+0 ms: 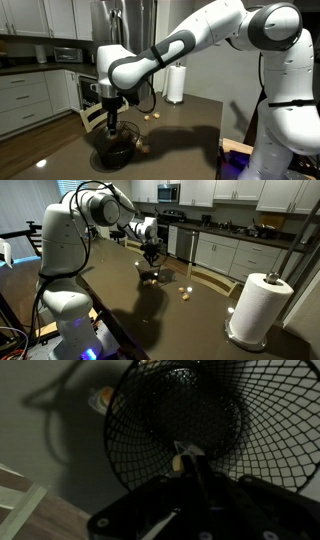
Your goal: Pick up the object in the trash can and put it on the table.
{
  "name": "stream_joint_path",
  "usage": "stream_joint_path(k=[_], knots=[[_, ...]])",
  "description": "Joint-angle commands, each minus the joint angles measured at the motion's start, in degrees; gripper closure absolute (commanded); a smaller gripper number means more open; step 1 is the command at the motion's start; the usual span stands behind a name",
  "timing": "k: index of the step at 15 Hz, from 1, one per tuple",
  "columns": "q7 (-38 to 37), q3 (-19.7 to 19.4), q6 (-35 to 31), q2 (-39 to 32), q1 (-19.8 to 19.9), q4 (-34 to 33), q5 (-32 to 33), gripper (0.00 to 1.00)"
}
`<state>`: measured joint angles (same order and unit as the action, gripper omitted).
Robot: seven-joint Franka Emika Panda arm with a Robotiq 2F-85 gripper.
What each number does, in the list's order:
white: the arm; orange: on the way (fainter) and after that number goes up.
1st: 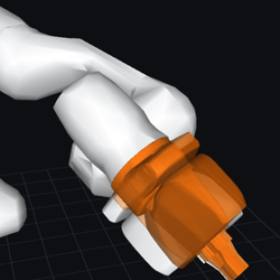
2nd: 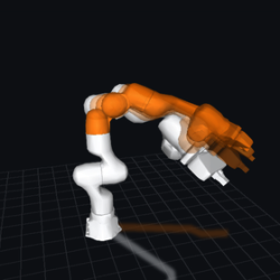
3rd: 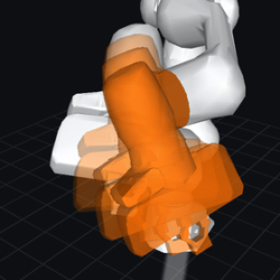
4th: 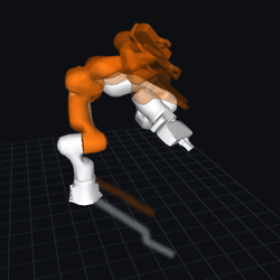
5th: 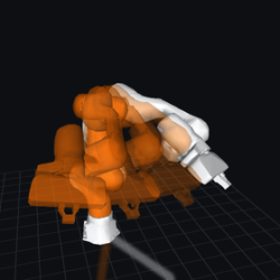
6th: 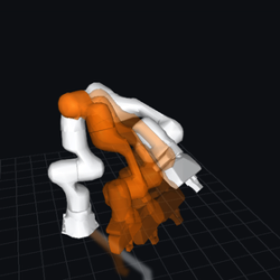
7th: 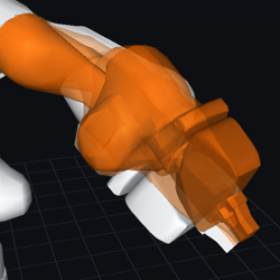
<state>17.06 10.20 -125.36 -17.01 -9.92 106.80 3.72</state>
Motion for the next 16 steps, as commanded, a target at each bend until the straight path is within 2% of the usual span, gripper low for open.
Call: stream_joint_path(k=[1,10,16], knots=[[-4.82,-1.42,-0.49,4.83,0.23,1.74,2.18,0.94],[-17.76,-6.91,0.93,9.07,2.34,1.80,6.26,0.94],[-25.32,-10.15,-0.90,10.15,5.12,6.59,6.66,0.94]])
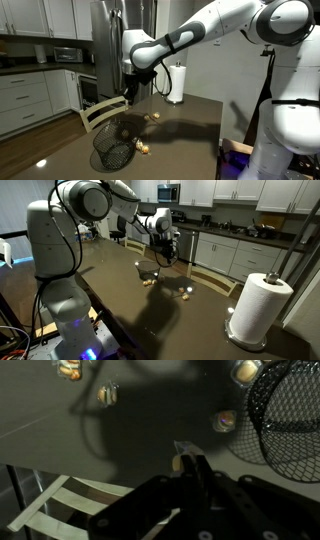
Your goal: Pick up the object in the trash can and put it on the table.
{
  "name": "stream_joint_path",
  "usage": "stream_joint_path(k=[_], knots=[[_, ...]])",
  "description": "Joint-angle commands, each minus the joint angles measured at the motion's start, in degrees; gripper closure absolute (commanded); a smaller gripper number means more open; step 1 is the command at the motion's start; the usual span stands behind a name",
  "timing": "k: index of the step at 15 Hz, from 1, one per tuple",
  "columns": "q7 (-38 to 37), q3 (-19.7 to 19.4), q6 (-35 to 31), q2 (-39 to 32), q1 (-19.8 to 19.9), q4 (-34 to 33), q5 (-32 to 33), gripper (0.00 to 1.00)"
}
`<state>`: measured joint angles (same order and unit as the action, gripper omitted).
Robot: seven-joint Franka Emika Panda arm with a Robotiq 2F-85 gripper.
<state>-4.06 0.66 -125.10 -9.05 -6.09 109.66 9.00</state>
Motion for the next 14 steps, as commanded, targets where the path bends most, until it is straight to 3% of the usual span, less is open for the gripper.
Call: stream_joint_path(k=[1,14], knots=[[-5.04,-1.03,-1.58,2.31,1.68,4.61,1.29,0.94],[-7.28,-2.04,-8.99,-0.06,3.11,11.45,0.57,0.94]])
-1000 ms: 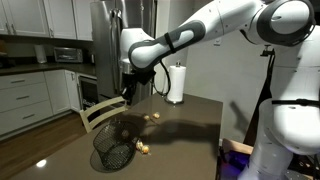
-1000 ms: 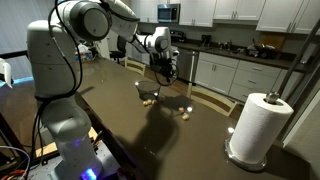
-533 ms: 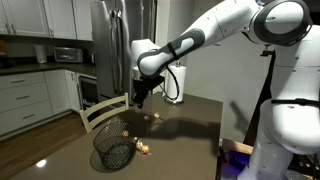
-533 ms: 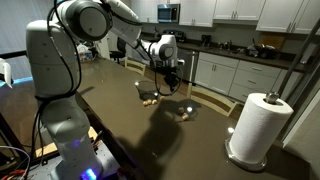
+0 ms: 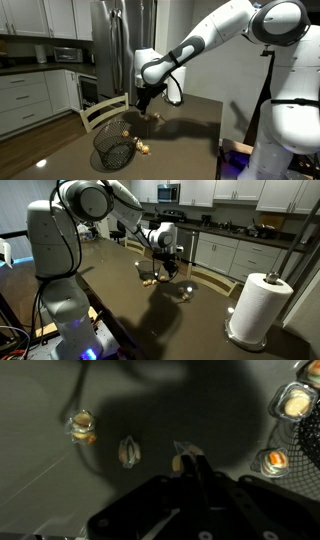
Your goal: Pick up the object in the trash can and put it on the table.
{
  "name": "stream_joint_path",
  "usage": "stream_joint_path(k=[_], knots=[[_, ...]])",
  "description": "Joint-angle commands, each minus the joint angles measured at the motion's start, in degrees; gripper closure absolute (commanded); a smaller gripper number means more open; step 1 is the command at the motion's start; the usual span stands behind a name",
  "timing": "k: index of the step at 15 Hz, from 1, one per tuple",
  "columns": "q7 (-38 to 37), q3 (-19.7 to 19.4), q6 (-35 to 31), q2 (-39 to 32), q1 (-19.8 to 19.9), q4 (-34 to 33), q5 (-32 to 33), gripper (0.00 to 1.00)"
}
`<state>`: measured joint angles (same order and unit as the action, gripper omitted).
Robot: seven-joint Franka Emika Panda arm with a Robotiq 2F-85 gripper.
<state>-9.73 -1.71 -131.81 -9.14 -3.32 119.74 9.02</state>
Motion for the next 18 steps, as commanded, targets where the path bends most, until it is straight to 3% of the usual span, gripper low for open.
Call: stream_joint_path(k=[1,3,13,18], knots=[[-1.66,0.30,-2.50,-0.08,0.31,1.48,0.61,0.94],[-1.65,0.29,-2.68,-0.02,0.27,1.88,0.67,0.66],[-1.24,1.02,-0.07,2.35,-0.04,3.35,0.24,0.02],[-0.25,1.87,1.63,3.93,0.00,4.99,-0.87,0.00]])
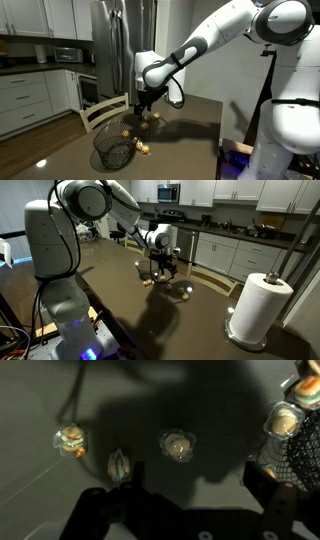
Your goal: Pick up the object in the trash can and put it on the table.
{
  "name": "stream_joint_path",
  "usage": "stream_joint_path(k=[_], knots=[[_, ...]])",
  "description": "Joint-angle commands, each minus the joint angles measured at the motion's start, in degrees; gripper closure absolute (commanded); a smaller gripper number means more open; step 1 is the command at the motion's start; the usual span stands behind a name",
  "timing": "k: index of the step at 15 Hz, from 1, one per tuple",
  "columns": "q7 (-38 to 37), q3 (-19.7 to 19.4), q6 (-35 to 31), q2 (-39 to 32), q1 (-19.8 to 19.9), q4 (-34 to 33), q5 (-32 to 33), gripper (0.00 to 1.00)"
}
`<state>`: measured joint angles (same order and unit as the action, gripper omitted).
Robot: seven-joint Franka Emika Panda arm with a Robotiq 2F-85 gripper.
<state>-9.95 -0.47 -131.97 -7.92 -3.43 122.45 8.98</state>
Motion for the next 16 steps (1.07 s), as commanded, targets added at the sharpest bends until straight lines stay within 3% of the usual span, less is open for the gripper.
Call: stream_joint_path(k=[1,16], knots=[[0.19,0.80,2.26,3.21,0.15,2.77,-1.18,0.00],[0.54,3.10,7.81,17.43,0.17,11.57,-1.67,0.00]])
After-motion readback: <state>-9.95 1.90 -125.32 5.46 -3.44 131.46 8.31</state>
